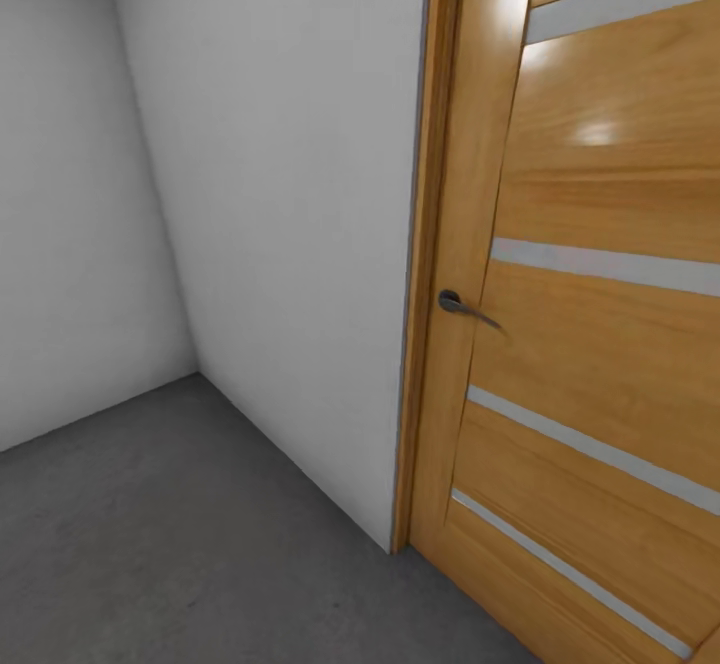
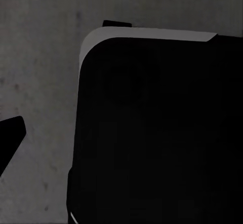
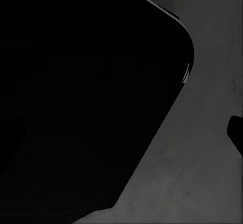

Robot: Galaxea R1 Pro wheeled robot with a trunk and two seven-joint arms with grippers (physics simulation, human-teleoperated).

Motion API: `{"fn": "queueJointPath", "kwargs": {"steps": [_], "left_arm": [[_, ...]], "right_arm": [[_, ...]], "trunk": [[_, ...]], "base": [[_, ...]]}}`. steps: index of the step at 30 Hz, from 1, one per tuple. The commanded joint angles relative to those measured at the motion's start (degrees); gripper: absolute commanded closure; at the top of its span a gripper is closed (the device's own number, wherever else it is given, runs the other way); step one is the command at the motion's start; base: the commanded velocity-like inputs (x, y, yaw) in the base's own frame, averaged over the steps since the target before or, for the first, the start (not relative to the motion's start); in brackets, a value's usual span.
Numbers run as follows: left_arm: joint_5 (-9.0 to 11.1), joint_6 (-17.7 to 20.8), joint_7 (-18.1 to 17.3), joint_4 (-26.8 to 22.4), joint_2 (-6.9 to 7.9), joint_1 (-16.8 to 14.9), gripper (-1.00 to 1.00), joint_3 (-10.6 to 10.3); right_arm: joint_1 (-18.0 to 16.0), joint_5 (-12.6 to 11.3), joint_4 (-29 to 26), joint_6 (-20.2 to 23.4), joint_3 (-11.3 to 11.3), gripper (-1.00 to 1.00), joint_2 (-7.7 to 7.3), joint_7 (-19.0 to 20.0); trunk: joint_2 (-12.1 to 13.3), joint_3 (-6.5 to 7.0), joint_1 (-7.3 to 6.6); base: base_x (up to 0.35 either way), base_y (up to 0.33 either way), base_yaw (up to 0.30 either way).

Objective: Move the two storage containers from the living room to the garage. In the garage, place one container on the floor and stack the other container on top of it (either order is fine).

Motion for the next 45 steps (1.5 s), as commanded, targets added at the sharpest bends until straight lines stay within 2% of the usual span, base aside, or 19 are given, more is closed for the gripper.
{"fn": "queueJointPath", "kwargs": {"steps": [1, 19, 45], "left_arm": [[0.49, -0.14, -0.06, 0.01, -0.01, -0.01, -1.00, 0.01], [0.43, -0.29, -0.05, 0.01, 0.01, -0.01, -1.00, 0.01], [0.49, -0.33, -0.05, 0.01, 0.06, -0.01, -1.00, 0.01]], "right_arm": [[-0.01, -0.28, 0.02, -0.17, 0.24, -1.00, 0.00, 0.03], [-0.01, -0.29, 0.00, -0.17, 0.18, -1.00, 0.00, 0.03], [0.00, -0.29, -0.01, -0.17, 0.18, -1.00, 0.00, 0.03]], "trunk": [[-0.02, -0.04, 0.03], [-0.02, -0.04, 0.03], [-0.02, -0.04, 0.03]], "base": [[0.321, 0.076, -0.187], [0.304, 0.063, -0.242], [0.013, 0.001, -0.248]]}}
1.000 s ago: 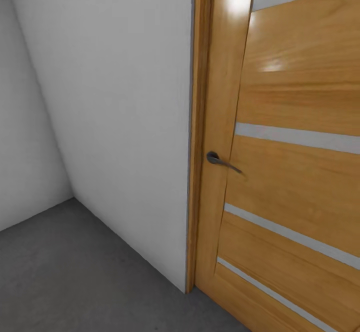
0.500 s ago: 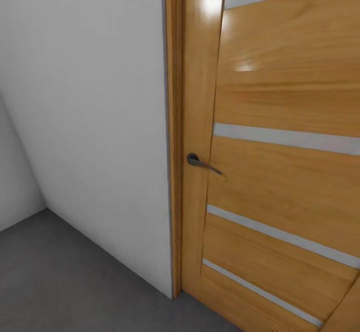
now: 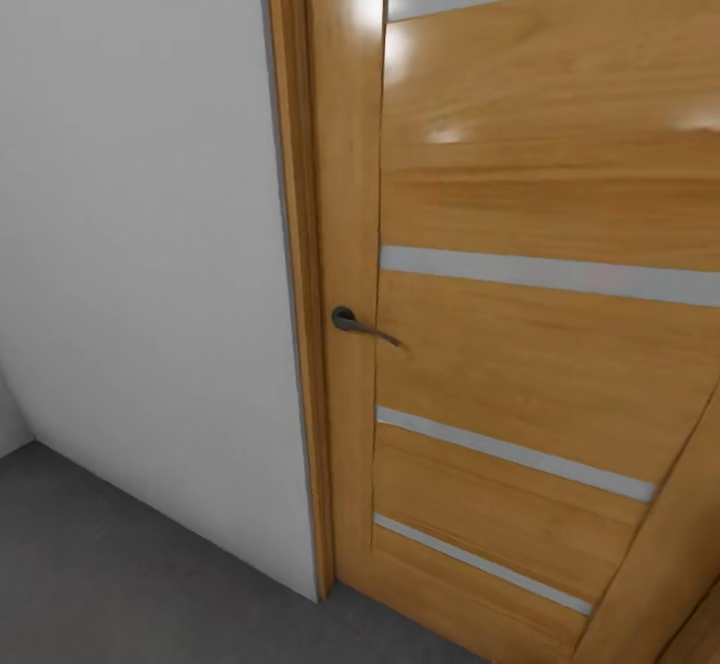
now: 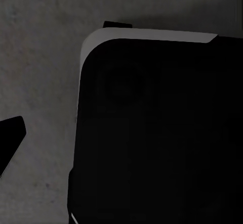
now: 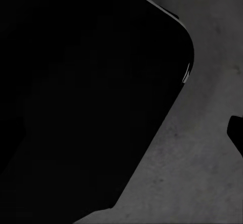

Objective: Move the two storage containers from the living room to the garage. In the garage, place one container on the floor and stack the other container on top of it (either order is fine).

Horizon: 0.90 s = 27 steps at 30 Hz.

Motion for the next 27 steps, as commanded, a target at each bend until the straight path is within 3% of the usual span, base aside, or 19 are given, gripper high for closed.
{"fn": "queueJointPath", "kwargs": {"steps": [1, 16, 27], "left_arm": [[0.49, -0.15, -0.06, 0.01, 0.00, -0.01, -1.00, 0.01], [0.58, -0.15, -0.04, 0.01, -0.03, -0.01, -1.00, 0.01], [0.58, -0.15, -0.06, 0.01, -0.09, -0.01, -1.00, -0.06]], "right_arm": [[-0.01, -0.28, 0.01, -0.17, 0.26, -1.00, 0.00, 0.01], [-0.01, -0.28, 0.00, -0.17, 0.26, -1.00, 0.00, 0.01], [-0.01, -0.28, 0.01, -0.17, 0.32, -1.00, 0.00, 0.01]], "trunk": [[-0.02, -0.04, 0.00], [-0.02, -0.04, 0.00], [-0.02, -0.04, 0.00]], "base": [[0.000, 0.000, -0.248], [0.009, 0.000, -0.205], [0.283, 0.066, -0.008]]}}
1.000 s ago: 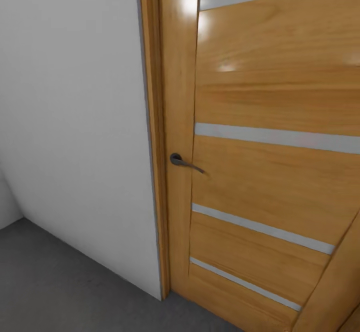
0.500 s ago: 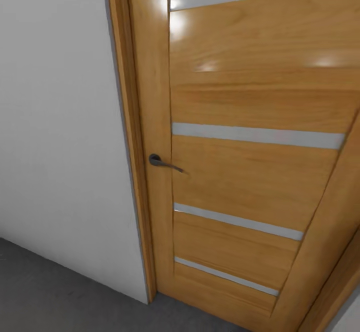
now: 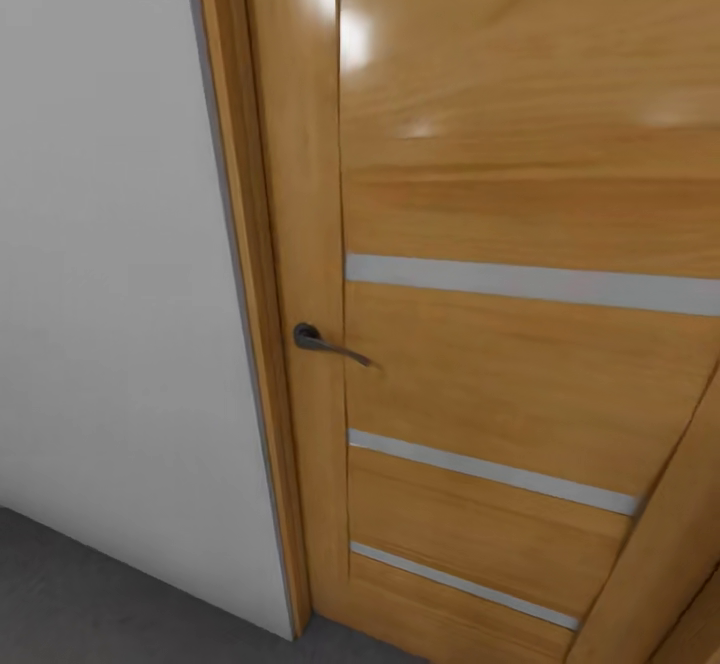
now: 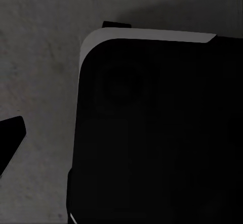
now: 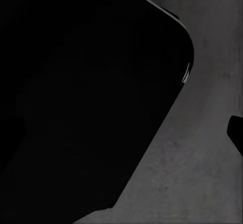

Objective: Move the two storage containers from the living room to the garage. In the garage, place one container on the floor and stack the other container on top of it (either order is fine).

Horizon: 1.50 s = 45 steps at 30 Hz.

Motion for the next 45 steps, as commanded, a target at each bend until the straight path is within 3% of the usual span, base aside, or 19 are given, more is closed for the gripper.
{"fn": "queueJointPath", "kwargs": {"steps": [1, 45], "left_arm": [[0.49, -0.12, -0.06, 0.00, 0.00, -0.01, -1.00, -0.01], [0.43, -0.12, -0.06, 0.00, 0.00, -0.01, -1.00, 0.04]], "right_arm": [[-0.01, -0.28, 0.01, -0.17, 0.26, -1.00, 0.00, 0.02], [-0.01, -0.28, -0.01, -0.17, 0.18, -1.00, 0.00, 0.03]], "trunk": [[-0.02, -0.04, 0.03], [-0.02, -0.04, 0.03]], "base": [[0.312, 0.076, 0.000], [0.025, 0.004, -0.219]]}}
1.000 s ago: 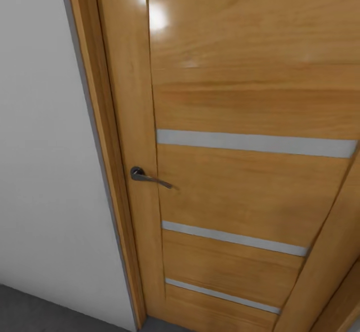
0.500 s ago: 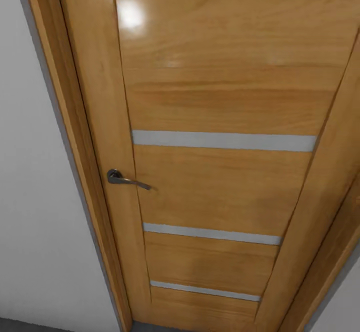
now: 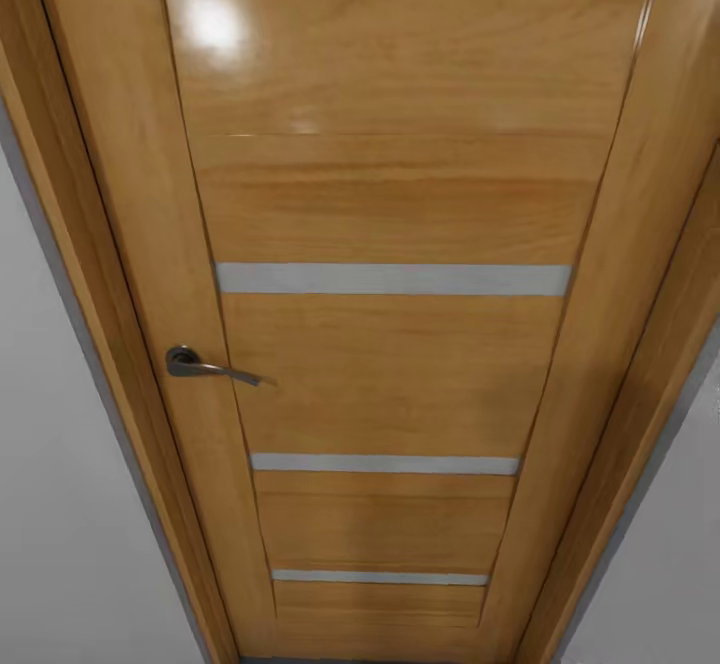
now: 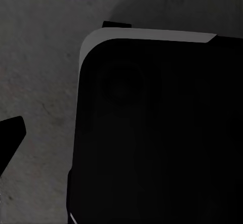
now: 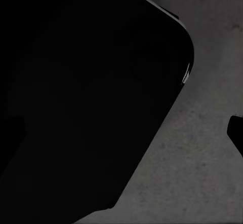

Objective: Move the two storage containers from the living room to the garage. In the garage, place one container on the floor and stack the other container on top of it (either order is fine).

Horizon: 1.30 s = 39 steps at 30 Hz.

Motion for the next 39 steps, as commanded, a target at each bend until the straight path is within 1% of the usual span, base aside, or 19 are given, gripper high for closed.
{"fn": "queueJointPath", "kwargs": {"steps": [1, 27, 28, 32, 37, 39], "left_arm": [[0.48, -0.14, -0.06, 0.01, 0.00, -0.01, -1.00, 0.01], [0.55, -0.14, 0.01, 0.01, 0.04, -0.01, -1.00, 0.03], [0.50, -0.15, -0.05, -0.33, -0.13, -0.03, -1.00, 0.10], [0.57, -0.19, -0.05, -1.62, -0.02, -0.06, -1.00, 0.06], [0.64, -0.22, -0.06, -0.99, 0.08, -0.09, -1.00, 0.03], [0.64, -0.22, -0.06, -0.97, 0.08, -0.10, -1.00, 0.05]], "right_arm": [[-0.01, -0.28, 0.00, -0.16, 0.25, -1.00, 0.00, 0.01], [-0.01, 0.13, 0.00, -0.15, 0.60, -1.00, -0.09, 0.08], [-0.01, 0.22, -0.33, -0.48, 0.38, -1.00, -0.42, 0.42], [-0.01, 0.31, -1.02, -1.04, 0.62, -1.00, -1.70, 0.95], [-0.01, 0.49, 0.26, 0.58, 0.93, -1.00, -0.08, 0.03], [-0.01, 0.50, 0.31, 0.83, 0.95, -1.00, 0.19, -0.03]], "trunk": [[-0.02, -0.04, 0.00], [-0.02, -0.04, 0.00], [-0.02, -0.04, 0.00], [-0.02, -0.04, 0.00], [-0.02, -0.04, 0.00], [-0.02, -0.04, 0.00]], "base": [[0.000, 0.000, -0.071], [0.000, 0.000, -0.006], [0.000, 0.000, 0.000], [0.000, 0.000, 0.000], [0.000, 0.000, 0.000], [0.000, 0.000, 0.000]]}}
